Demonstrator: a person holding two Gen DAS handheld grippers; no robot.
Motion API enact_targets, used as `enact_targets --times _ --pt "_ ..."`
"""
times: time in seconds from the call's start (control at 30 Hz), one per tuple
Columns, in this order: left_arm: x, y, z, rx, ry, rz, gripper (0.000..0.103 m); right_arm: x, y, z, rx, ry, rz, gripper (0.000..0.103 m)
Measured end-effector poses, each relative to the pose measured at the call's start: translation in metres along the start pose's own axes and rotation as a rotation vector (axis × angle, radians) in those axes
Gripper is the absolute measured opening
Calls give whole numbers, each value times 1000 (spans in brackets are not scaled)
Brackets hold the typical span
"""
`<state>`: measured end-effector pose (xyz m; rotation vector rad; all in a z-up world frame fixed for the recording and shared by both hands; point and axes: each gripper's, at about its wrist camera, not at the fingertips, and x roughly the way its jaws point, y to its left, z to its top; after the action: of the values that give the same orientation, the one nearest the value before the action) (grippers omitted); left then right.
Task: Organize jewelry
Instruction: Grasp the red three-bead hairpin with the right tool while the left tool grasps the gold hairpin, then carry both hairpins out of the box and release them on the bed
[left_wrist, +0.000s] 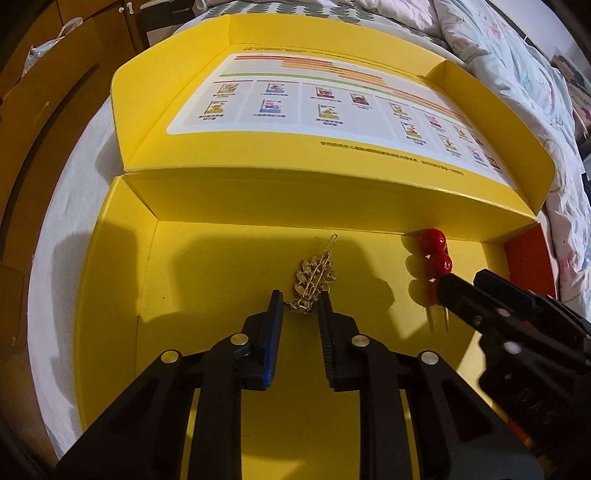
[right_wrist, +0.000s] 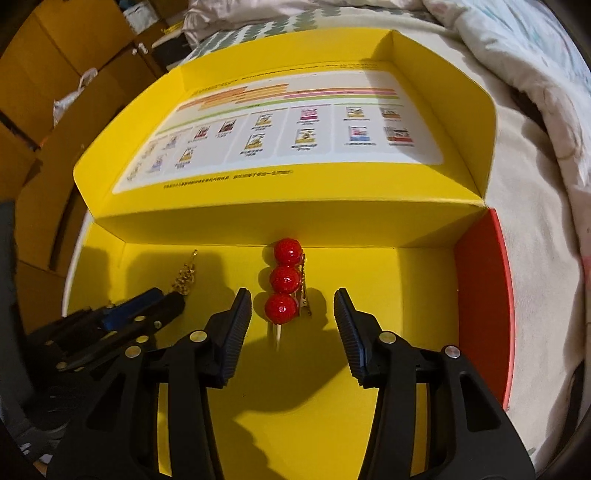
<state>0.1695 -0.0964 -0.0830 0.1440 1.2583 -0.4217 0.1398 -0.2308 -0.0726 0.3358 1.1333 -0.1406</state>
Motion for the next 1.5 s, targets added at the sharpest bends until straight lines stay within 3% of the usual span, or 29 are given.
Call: enact_targets --times 0.13,0.3,0.63,1.0,1.5 --pt "0 3 0 -4 2 -15 18 9 12 -2 -51 3 -50 48" --pt "0 6 0 -3 0 -34 17 17 18 -3 -84 3 -86 29" --pt "-10 17 -2 0 -14 -66 17 10 18 -2 -86 -10 -83 28" --pt "-54 20 -10 10 -54 -99 17 -38 4 -4 -9 -38 52 28" --pt "-118 -1 -41 53 -96 -116 17 -130 -18 -31 30 -103 70 28"
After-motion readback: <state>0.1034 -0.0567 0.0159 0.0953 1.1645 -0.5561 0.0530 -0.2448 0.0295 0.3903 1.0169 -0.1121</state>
